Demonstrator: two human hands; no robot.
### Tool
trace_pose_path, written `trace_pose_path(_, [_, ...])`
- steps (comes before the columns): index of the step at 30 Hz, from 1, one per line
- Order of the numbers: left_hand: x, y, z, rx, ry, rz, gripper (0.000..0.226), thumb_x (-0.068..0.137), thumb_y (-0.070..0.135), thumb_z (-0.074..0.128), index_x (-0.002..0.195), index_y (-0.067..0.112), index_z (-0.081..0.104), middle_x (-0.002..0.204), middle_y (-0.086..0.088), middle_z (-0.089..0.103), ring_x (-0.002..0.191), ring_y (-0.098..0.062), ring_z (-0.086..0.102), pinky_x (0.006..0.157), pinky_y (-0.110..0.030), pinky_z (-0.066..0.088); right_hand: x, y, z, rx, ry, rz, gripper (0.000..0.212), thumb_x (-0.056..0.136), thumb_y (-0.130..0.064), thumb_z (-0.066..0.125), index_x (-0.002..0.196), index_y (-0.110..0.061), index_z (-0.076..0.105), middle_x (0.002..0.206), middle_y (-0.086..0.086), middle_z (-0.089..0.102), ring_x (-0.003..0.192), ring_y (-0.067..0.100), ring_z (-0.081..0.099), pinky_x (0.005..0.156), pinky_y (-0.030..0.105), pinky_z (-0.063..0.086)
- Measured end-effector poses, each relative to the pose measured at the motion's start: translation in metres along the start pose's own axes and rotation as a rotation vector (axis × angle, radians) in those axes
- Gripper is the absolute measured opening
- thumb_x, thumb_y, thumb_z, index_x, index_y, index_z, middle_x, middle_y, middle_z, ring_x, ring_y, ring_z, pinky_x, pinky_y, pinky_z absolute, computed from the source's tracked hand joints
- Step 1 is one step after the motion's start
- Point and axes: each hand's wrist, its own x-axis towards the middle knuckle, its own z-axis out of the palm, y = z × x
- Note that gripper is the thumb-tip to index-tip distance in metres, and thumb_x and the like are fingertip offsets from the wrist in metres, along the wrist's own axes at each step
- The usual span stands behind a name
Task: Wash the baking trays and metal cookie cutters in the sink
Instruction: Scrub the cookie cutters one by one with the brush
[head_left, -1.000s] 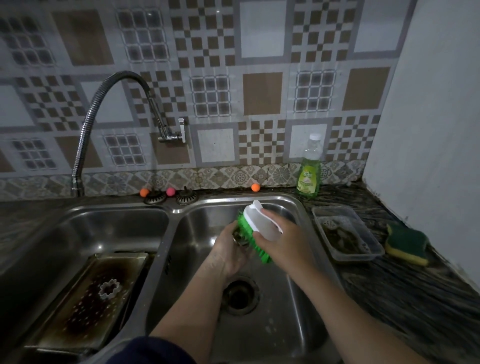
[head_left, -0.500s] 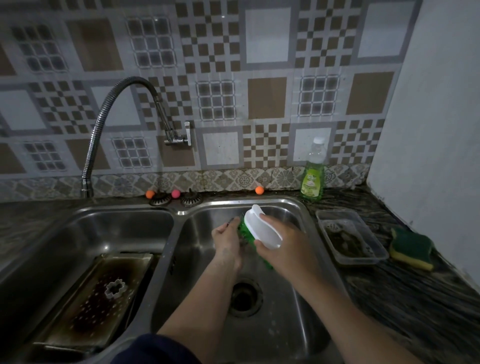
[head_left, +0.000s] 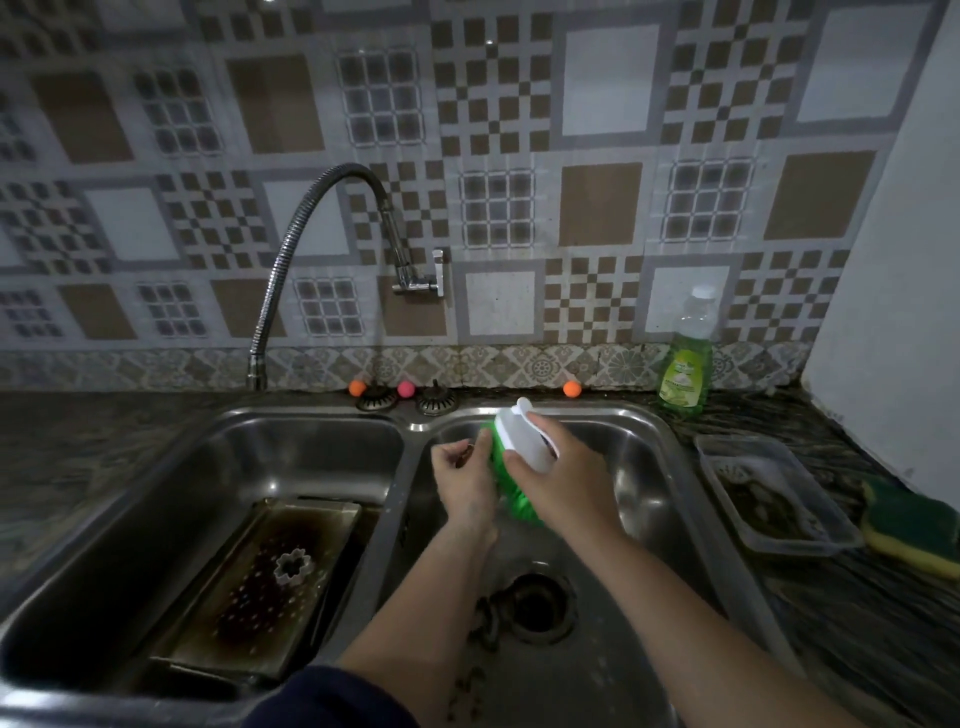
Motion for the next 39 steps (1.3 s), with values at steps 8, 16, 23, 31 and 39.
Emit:
trace_pose_path(8, [0.038,0.028,-0.05,-0.032,-0.039,-0.057,0.023,0.09,0.019,0.065,0.08,0.016,0.044,0.078,-0.007,0.053,0.076,-0.022,0.051,0.073,-0.038,0.045,0.004,-0.041,0.062,-0.011,0.038,0.038,0.053,0.086,-0.039,0.062,0.136,-0.033,0.048,0.128,-0.002,0.06,0.117,0.019,0.055,0.091,0.031,0.046])
trace_pose_path(16, [0.082,0.054,-0.113,0.295,-0.137,0.138,0.029,0.077,0.017,0.077,0.091,0.019,0.052,0.079,0.004,0.061,0.073,-0.014,0.059,0.077,-0.038,0.052,0.031,-0.073,0.124,-0.047,0.015,0.103,0.049,0.083,-0.039,0.064,0.13,-0.032,0.053,0.125,0.0,0.063,0.117,0.024,0.057,0.093,0.033,0.047])
trace_pose_path(23, [0.145,0.058,-0.197,1.086,-0.258,0.314,0.064,0.07,0.023,0.082,0.125,0.014,0.05,0.128,-0.003,0.041,0.113,-0.019,0.05,0.097,-0.023,0.038,0.027,-0.075,0.166,-0.099,0.004,0.11,0.053,0.082,-0.034,0.068,0.132,-0.035,0.054,0.126,-0.003,0.063,0.116,0.019,0.057,0.091,0.027,0.044])
trace_pose_path(31, [0.181,0.016,-0.277,1.459,-0.38,0.011,0.084,0.082,0.027,0.072,0.15,0.018,0.025,0.147,-0.006,0.024,0.133,-0.023,0.036,0.109,-0.035,0.036,0.012,-0.06,0.185,-0.135,0.001,0.107,0.054,0.082,-0.029,0.07,0.133,-0.03,0.055,0.129,-0.001,0.061,0.115,0.02,0.057,0.086,0.027,0.043])
trace_pose_path(39, [0.181,0.014,-0.278,1.41,-0.387,0.033,0.091,0.08,0.027,0.074,0.152,0.02,0.017,0.151,-0.005,0.026,0.137,-0.024,0.032,0.11,-0.041,0.036,0.007,-0.049,0.175,-0.133,0.006,0.141,0.055,0.08,-0.023,0.074,0.132,-0.026,0.057,0.127,0.0,0.062,0.111,0.021,0.058,0.082,0.023,0.04])
